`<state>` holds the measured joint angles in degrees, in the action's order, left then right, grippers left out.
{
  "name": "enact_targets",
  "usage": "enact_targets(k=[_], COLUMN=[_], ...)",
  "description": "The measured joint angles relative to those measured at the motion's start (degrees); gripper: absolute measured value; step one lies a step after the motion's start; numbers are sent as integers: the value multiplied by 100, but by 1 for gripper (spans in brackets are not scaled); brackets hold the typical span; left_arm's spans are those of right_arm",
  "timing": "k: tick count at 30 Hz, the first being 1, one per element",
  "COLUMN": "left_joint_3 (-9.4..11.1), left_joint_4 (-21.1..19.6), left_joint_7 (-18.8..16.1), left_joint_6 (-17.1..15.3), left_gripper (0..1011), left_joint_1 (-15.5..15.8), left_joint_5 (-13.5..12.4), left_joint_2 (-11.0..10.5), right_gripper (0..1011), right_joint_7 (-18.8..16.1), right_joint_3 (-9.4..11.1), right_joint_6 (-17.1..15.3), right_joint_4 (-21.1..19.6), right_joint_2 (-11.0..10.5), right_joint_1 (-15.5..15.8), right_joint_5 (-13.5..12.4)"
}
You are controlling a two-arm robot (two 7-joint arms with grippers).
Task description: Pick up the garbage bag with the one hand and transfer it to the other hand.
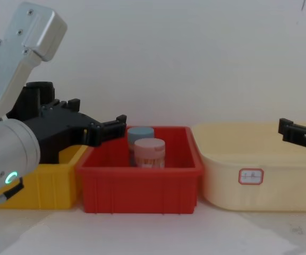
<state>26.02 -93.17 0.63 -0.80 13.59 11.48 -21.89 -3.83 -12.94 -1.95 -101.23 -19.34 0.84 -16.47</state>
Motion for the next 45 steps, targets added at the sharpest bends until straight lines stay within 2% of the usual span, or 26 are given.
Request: enact_targets(k=[11, 17, 24, 29, 32, 34, 35, 36, 39, 45], left_joint_3=[-2, 9, -91, -386, -897, -1042, -1188, -1188, -1600, -2085], left_joint_4=[4, 20, -86, -359, -843, -983, -1128, -1128, -1527, -1961], left_joint_7=[48, 307, 771, 1123, 1330, 1350, 1356, 1356, 1340, 1252], left_joint_6=[-6, -79, -360, -683, -1053, -1143, -1230, -1230, -1410, -1588], left_gripper=[1001, 1001, 1001, 1001, 1001, 1001, 1001, 1001, 1001, 1001], left_joint_1=[10, 83, 141, 7, -322, -431, -566, -566, -894, -1343], left_joint_5=[3, 58, 359, 785, 1313, 1437, 1560, 1560, 1845, 2215], left_joint_2=[-9, -90, -300, -578, -898, -973, -1052, -1052, -1192, -1300], right_gripper=[1001, 1001, 1001, 1002, 1001, 1002, 1001, 1001, 1001, 1001], right_joint_7=[3, 65, 107, 129, 139, 144, 147, 147, 153, 158], right_joint_3=[1, 0, -3, -6, -7, -7, -7, -7, -7, -7], right_joint_6=[-13, -91, -140, -164, -178, -182, -184, -184, -190, -196], right_joint_4=[-8, -88, -136, -155, -167, -173, -175, -175, -180, -187], right_joint_2=[3, 17, 26, 29, 32, 33, 34, 34, 36, 38], right_joint_1=[7, 42, 66, 75, 83, 85, 86, 86, 87, 90], right_joint_5=[15, 90, 134, 151, 162, 166, 169, 169, 174, 178])
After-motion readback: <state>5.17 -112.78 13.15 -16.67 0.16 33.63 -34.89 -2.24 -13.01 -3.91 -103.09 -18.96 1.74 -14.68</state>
